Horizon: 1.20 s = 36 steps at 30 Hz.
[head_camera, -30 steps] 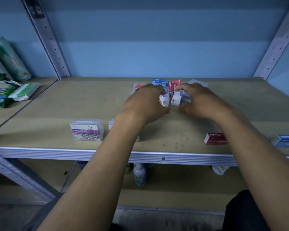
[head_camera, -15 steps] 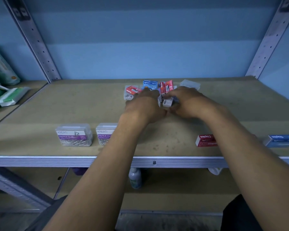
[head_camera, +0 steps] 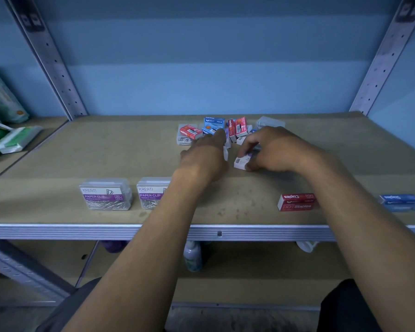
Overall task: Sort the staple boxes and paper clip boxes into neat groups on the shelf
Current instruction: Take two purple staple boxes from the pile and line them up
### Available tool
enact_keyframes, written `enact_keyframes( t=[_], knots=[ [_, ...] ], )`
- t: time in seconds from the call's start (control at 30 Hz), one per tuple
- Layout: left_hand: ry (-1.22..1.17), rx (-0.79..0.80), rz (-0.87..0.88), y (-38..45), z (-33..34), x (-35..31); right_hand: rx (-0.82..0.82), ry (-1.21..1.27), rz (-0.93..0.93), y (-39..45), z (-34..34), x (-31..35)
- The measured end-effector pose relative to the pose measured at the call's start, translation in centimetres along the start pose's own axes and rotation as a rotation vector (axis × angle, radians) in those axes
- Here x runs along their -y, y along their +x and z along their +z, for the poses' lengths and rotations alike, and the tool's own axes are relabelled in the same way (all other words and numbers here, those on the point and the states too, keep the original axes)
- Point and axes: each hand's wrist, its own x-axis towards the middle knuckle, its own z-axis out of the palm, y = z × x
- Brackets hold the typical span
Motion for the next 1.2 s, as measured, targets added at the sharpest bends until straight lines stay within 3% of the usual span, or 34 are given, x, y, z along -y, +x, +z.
enact_keyframes(
  t=[0.3,0.5,0.97,1.2],
  knots=[
    [-0.038,-0.009,-0.01,-0.6,-0.7,-0.1,0.112,0.033,-0.075,-1.5,-0.8,-0.7],
    [-0.029,-0.017,-0.014,-1.1,-0.5,0.0,0.026,0.082,-0.038,-2.0,-0.9,-1.0],
    [0.094,0.03,-0.022,-1.0,-0.8,0.0,0.04,0.038,0.029,-2.3,-0.5,-0.2],
    [0.003,0.046,0.055,-1.0,-1.1,0.3,0.009,0.096,0.043,-2.5,-1.2,-0.8]
  ],
)
